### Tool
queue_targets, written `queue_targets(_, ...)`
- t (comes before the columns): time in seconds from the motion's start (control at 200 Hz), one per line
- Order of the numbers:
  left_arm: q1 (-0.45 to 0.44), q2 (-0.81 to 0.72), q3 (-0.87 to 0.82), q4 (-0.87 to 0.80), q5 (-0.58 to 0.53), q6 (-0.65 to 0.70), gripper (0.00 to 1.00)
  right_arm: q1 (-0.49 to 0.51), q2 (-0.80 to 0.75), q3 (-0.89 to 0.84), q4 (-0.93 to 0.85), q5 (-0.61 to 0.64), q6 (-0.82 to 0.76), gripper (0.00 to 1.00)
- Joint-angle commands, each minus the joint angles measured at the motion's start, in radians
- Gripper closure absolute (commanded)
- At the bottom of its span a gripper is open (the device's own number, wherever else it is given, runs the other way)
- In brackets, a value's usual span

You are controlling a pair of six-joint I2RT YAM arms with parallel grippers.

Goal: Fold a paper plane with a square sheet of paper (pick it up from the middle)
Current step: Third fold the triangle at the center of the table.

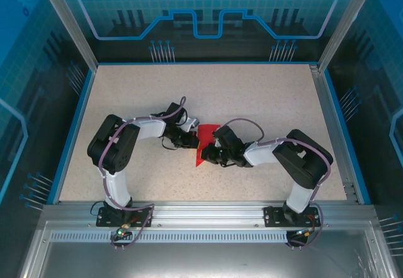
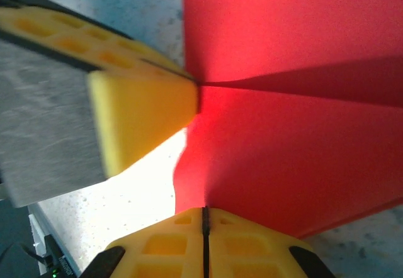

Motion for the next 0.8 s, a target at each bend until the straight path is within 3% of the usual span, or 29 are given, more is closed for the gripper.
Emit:
queue_targets(0.0, -0.001, 0.042, -0.004, -0.064, -0.027, 0.019, 1.0, -0.012, 0.031, -0.017, 0.013, 0.0, -0.011, 0.91)
queue_targets(0.13, 0.0, 0.044, -0.002, -0.064, -0.028, 0.02, 1.0, -0.014, 0.041, -0.016, 0.019, -0.016, -0.008, 0.91)
queue_targets(0.43, -0.001, 0.045, 0.003, -0.073, -0.027, 0.025, 1.0, -0.066, -0.12, 0.006, -0.064, -0.014, -0.068, 0.9)
queue_targets(0.645, -0.001, 0.048, 0.008, -0.077, -0.025, 0.025, 1.0, -0.106, -0.055, 0.03, -0.03, -0.077, -0.073, 0.9)
queue_targets(0.795, 0.0, 0.047, 0.01, -0.077, -0.024, 0.025, 1.0, -0.106, -0.025, 0.023, -0.047, -0.036, -0.071, 0.9)
